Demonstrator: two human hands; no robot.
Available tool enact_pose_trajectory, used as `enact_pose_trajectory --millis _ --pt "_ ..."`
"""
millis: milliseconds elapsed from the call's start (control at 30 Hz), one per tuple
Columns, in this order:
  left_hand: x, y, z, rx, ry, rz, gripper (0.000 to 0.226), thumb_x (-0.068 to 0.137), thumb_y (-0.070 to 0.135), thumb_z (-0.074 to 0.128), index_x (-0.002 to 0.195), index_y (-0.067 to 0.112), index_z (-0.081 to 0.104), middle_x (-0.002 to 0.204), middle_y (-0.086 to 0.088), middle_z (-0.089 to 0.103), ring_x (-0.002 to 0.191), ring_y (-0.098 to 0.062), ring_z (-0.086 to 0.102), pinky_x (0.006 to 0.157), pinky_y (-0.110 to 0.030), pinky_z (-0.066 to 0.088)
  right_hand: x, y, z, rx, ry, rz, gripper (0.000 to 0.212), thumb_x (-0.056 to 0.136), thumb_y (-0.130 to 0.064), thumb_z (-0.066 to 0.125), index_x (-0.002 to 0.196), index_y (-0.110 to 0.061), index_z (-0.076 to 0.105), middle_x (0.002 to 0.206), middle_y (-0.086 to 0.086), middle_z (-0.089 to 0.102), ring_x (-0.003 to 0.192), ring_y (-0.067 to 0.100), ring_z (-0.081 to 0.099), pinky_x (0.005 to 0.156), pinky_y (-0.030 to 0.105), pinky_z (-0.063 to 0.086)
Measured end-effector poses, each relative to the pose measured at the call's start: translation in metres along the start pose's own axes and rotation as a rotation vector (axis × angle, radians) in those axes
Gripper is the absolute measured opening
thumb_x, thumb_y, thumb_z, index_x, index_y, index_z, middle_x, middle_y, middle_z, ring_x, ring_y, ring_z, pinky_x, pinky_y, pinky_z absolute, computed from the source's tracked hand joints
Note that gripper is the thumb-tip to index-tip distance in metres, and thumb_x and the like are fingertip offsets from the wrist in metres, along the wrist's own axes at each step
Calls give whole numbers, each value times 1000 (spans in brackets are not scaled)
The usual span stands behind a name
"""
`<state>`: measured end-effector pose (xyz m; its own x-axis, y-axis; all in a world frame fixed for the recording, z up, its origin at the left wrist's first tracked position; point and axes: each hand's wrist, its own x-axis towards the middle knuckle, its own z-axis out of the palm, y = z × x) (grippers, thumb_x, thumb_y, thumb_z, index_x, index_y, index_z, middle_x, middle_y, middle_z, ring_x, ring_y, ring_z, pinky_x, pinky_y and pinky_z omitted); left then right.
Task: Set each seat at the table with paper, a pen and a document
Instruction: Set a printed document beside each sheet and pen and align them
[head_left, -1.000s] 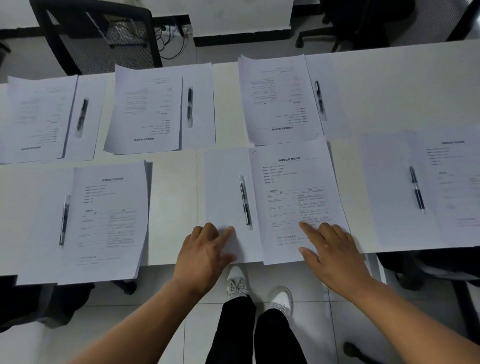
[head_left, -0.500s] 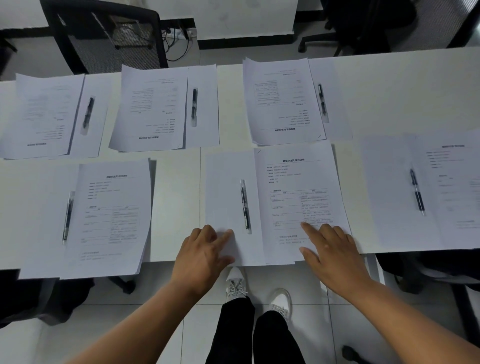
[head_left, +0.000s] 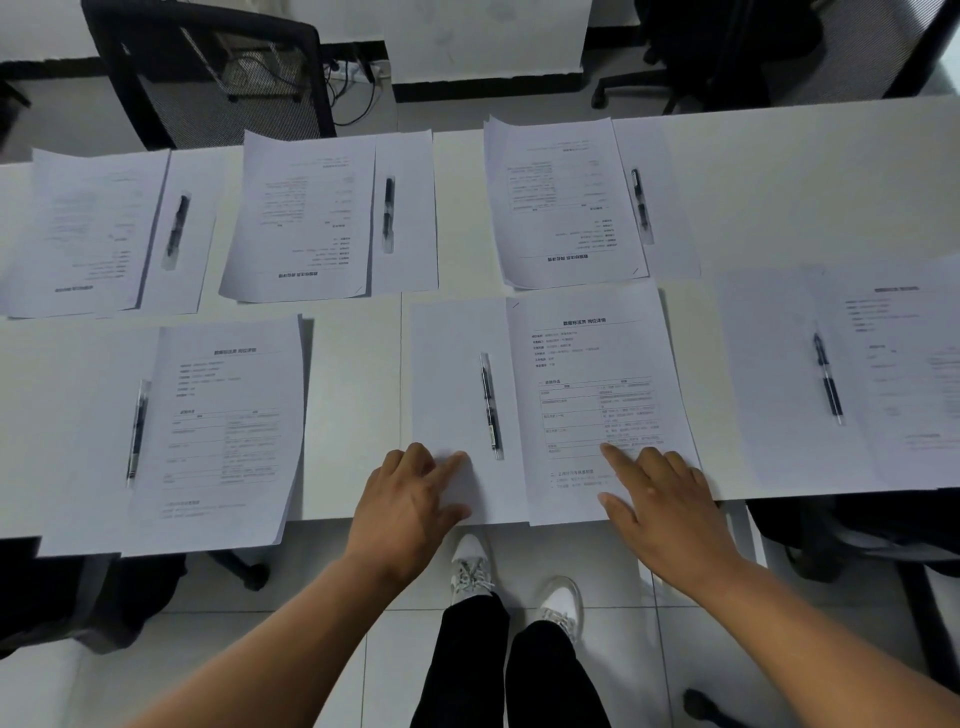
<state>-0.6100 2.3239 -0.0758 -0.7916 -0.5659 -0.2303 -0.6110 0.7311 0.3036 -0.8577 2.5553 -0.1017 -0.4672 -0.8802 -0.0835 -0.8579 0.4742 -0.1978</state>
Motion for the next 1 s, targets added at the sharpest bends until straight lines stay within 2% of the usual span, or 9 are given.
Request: enact_pose_trajectory --millis 133,267,500,667,767,867,1000 --pt "-2 4 -6 -34 -2 -20 64 95 50 79 151 27 57 115 -2 60 102 -29 60 84 -42 57 -3 -3 -7 5 13 0 59 98 -45 53 147 -12 59 108 3 66 93 27 60 81 45 55" --pt "-6 7 -14 -49 20 -57 53 100 51 73 144 22 66 122 -3 65 107 -28 65 87 -41 60 -8 -9 -18 25 24 13 55 100 -47 45 138 -13 65 109 1 67 95 26 61 81 44 56" --pt "-39 12 -43 -50 24 -155 55 103 58 63 147 26 64 132 2 63 118 -23 63 98 -37 56 -17 -26 -36 92 63 -1 50 101 -48 44 129 -15 69 108 -2 66 95 22 63 79 41 57" --pt "-85 8 -74 -35 68 -249 55 103 60 61 150 30 60 132 7 60 119 -17 62 97 -34 54 -16 -66 -41 195 -36 -40 40 105 -43 58 137 -22 64 119 -6 63 107 19 60 93 37 54" --pt "-118 -5 -93 -4 56 -306 55 104 62 57 151 33 56 131 9 56 121 -16 59 98 -33 52 -15 -106 -49 237 -25 -94 39 100 -42 68 133 -21 69 115 -6 64 103 19 63 88 35 55" --pt "-141 -25 -104 -7 59 -369 53 104 63 55 149 35 55 123 11 52 115 -15 57 92 -30 50 -13 -139 -62 235 -30 -163 43 104 -47 59 139 -24 65 119 -9 63 107 16 61 93 33 53" --pt "-155 -51 -104 -38 102 -395 62 99 72 47 147 35 59 123 11 54 116 -16 61 93 -31 52 -10 -167 -70 194 -74 -180 51 108 -53 42 150 -28 55 132 -11 57 120 13 55 103 30 45"
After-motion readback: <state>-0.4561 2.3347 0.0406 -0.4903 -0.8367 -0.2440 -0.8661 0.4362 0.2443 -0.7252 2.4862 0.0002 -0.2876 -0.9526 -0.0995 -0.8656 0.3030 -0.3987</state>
